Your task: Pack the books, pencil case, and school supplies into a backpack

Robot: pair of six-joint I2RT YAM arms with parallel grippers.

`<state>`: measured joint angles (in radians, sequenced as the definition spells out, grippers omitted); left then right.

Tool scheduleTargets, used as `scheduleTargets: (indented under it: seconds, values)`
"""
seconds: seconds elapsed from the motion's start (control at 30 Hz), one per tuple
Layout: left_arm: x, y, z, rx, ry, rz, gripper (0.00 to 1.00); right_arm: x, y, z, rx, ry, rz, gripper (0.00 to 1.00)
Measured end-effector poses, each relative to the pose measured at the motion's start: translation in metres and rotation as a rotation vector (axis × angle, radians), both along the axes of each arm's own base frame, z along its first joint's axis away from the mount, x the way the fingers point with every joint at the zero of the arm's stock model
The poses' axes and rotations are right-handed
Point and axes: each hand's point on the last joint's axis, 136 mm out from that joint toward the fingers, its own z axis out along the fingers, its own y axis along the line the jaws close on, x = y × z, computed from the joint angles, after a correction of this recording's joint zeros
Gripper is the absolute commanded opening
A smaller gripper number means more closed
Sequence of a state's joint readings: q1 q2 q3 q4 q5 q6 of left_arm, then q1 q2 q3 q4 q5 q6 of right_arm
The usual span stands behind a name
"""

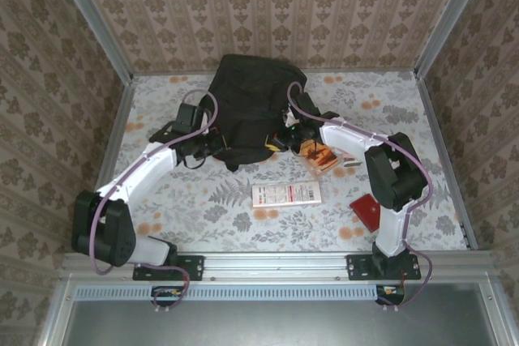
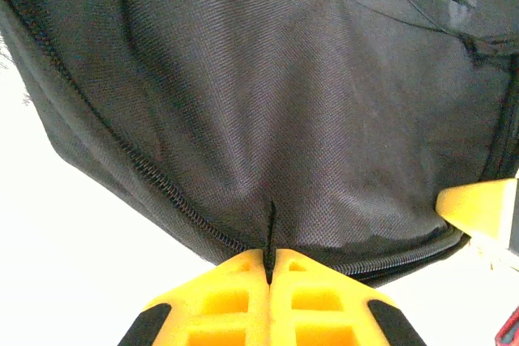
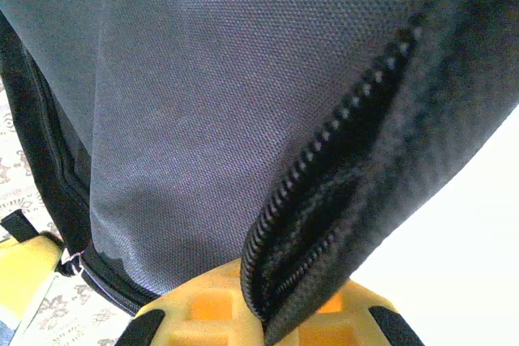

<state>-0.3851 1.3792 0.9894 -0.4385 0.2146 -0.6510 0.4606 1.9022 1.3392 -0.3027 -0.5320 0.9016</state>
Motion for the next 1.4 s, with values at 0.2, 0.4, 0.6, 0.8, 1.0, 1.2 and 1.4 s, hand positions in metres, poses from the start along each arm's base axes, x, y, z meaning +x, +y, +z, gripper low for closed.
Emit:
scheduleTargets:
  seconds: [0.2, 0.4, 0.6, 0.8, 1.0, 1.2, 1.4]
  values:
    - [-0.012, -0.004, -0.005, 0.009, 0.0, -0.02, 0.0, 0.002, -0.005, 0.0, -0.047, -0.009, 0.065, 0.0]
    - [-0.029, -0.017, 0.009, 0.015, -0.056, -0.063, 0.0, 0.006, -0.018, 0.002, -0.085, 0.015, 0.077, 0.03]
    - [-0.039, -0.029, 0.015, 0.031, -0.086, -0.098, 0.0, 0.034, -0.036, 0.007, -0.145, -0.011, 0.043, 0.43]
    - [-0.035, -0.029, -0.005, 0.075, -0.035, -0.084, 0.0, 0.058, -0.066, 0.006, -0.211, -0.048, -0.051, 0.79]
    - [-0.02, -0.052, -0.015, 0.067, -0.014, -0.11, 0.0, 0.022, -0.067, 0.02, -0.167, -0.041, -0.128, 0.67]
    - [-0.017, -0.092, -0.001, 0.026, -0.052, -0.189, 0.0, -0.022, -0.046, 0.033, -0.063, 0.015, -0.213, 0.6]
    - [-0.023, -0.132, 0.024, -0.025, -0.112, -0.273, 0.0, -0.046, -0.046, 0.016, -0.025, 0.106, -0.33, 0.61]
